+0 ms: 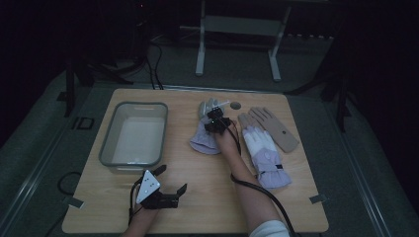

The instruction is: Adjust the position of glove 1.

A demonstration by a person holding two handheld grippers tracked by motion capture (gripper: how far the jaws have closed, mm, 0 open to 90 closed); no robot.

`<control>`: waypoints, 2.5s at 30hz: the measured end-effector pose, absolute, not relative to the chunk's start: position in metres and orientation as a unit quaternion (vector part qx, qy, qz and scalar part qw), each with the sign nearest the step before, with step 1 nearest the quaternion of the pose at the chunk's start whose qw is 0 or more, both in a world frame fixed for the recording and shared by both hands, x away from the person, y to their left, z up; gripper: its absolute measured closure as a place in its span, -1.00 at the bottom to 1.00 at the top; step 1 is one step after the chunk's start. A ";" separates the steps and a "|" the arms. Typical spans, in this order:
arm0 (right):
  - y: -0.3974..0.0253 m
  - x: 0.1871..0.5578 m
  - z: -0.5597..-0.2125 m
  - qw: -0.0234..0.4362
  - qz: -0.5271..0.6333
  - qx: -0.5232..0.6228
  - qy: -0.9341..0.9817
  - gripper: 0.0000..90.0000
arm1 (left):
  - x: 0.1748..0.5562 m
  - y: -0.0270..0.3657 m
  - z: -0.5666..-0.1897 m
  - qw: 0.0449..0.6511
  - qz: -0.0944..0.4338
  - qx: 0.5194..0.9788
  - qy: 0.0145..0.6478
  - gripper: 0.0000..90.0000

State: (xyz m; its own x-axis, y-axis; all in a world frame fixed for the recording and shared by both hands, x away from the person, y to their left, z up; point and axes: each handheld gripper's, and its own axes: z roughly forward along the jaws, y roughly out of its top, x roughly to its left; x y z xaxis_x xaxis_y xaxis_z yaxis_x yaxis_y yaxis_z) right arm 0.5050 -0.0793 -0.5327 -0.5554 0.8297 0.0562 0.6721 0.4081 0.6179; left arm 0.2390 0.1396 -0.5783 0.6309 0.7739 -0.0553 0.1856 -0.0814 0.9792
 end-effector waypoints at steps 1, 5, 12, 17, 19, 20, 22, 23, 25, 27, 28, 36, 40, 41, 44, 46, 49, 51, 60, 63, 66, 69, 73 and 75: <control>-0.080 0.504 -0.530 0.125 0.301 0.455 0.829 0.80 | 0.239 0.140 -0.578 0.582 0.252 0.691 0.347 -0.95; -0.085 0.499 -0.520 0.121 0.310 0.447 0.830 0.80 | 0.239 0.140 -0.578 0.582 0.252 0.691 0.348 -0.95; -0.094 0.472 -0.500 0.132 0.334 0.402 0.842 0.81 | 0.239 0.140 -0.578 0.581 0.253 0.691 0.348 -0.95; -0.105 0.445 -0.488 0.127 0.354 0.389 0.841 0.80 | 0.239 0.139 -0.578 0.581 0.253 0.691 0.347 -0.95; -0.108 0.435 -0.482 0.128 0.360 0.378 0.843 0.80 | 0.239 0.139 -0.578 0.581 0.255 0.690 0.348 -0.95; -0.110 0.428 -0.478 0.129 0.363 0.373 0.844 0.80 | 0.239 0.139 -0.578 0.579 0.256 0.691 0.348 -0.95; -0.117 0.415 -0.470 0.128 0.381 0.365 0.840 0.80 | 0.239 0.139 -0.578 0.580 0.256 0.690 0.349 -0.95; -0.120 0.408 -0.465 0.128 0.393 0.361 0.836 0.80 | 0.239 0.139 -0.578 0.579 0.257 0.690 0.350 -0.95; -0.124 0.394 -0.457 0.135 0.403 0.358 0.832 0.80 | 0.239 0.139 -0.578 0.579 0.258 0.690 0.350 -0.95; -0.127 0.381 -0.453 0.140 0.406 0.352 0.832 0.80 | 0.239 0.139 -0.578 0.579 0.259 0.689 0.350 -0.95; -0.129 0.375 -0.452 0.140 0.407 0.351 0.832 0.80 | 0.239 0.139 -0.578 0.579 0.259 0.688 0.351 -0.95; -0.129 0.355 -0.469 0.139 0.394 0.349 0.839 0.80 | 0.238 0.139 -0.578 0.585 0.252 0.686 0.351 -0.95; -0.123 0.359 -0.483 0.136 0.385 0.349 0.844 0.80 | 0.238 0.139 -0.579 0.585 0.253 0.687 0.349 -0.95; -0.121 0.361 -0.486 0.137 0.382 0.349 0.845 0.80 | 0.238 0.139 -0.578 0.583 0.254 0.689 0.348 -0.95; -0.116 0.369 -0.495 0.131 0.375 0.354 0.847 0.80 | 0.237 0.138 -0.578 0.584 0.253 0.689 0.347 -0.95; -0.112 0.375 -0.499 0.132 0.367 0.352 0.851 0.80 | 0.237 0.138 -0.578 0.584 0.254 0.688 0.347 -0.95; -0.105 0.384 -0.505 0.127 0.359 0.354 0.854 0.80 | 0.237 0.138 -0.578 0.583 0.255 0.689 0.346 -0.95; -0.100 0.389 -0.508 0.125 0.356 0.353 0.856 0.80 | 0.237 0.138 -0.578 0.582 0.256 0.691 0.345 -0.95; -0.082 0.409 -0.518 0.127 0.335 0.342 0.869 0.80 | 0.238 0.138 -0.578 0.582 0.254 0.691 0.345 -0.95; -0.078 0.414 -0.529 0.122 0.325 0.346 0.872 0.79 | 0.238 0.138 -0.578 0.582 0.255 0.691 0.344 -0.95; -0.078 0.417 -0.537 0.116 0.329 0.345 0.871 0.76 | 0.238 0.138 -0.578 0.583 0.254 0.692 0.342 -0.95; -0.078 0.418 -0.539 0.114 0.331 0.342 0.872 0.67 | 0.238 0.137 -0.578 0.581 0.254 0.694 0.340 -0.95; -0.079 0.421 -0.540 0.109 0.334 0.343 0.871 0.58 | 0.238 0.138 -0.578 0.582 0.253 0.692 0.343 -0.95; -0.078 0.421 -0.540 0.107 0.335 0.347 0.870 0.53 | 0.238 0.138 -0.578 0.582 0.253 0.693 0.343 -0.95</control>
State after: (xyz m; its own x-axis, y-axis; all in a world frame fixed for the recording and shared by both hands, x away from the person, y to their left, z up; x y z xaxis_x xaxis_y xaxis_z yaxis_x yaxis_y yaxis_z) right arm 0.4206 -0.0782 -0.5398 -0.7365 0.6748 0.0459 0.5315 0.5355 0.6563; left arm 0.2379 0.1379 -0.5783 0.6368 0.7695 -0.0479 0.1802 -0.0881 0.9797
